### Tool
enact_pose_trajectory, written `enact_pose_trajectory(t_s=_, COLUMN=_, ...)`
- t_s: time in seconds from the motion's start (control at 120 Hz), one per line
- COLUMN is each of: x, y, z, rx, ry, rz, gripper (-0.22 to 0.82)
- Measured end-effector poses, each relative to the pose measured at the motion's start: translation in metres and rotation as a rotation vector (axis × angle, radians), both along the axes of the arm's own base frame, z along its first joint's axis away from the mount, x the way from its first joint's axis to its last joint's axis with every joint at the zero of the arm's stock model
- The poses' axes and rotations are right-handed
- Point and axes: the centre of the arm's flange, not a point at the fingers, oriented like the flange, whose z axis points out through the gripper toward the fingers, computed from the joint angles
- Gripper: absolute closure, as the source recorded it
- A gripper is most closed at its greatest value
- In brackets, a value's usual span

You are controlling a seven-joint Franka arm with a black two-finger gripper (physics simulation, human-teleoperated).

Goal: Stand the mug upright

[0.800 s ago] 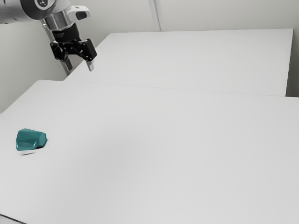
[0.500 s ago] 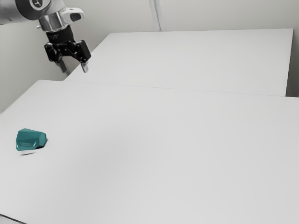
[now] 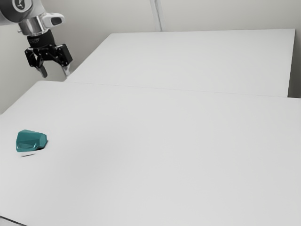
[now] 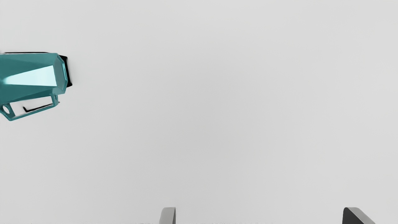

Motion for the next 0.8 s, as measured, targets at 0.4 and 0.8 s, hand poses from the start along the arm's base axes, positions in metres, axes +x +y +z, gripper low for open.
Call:
enact_pose_trajectory(t_s=0.4, x=-0.015, y=0.107, z=-0.021, rx=-0.044, ry=0.012, rz=0.071, gripper=0.02)
enact_pose_trajectory(t_s=0.8, x=-0.051, y=0.313, z=-0.089, rx=-0.155, ry=-0.051, rz=0.231, gripper=0.02)
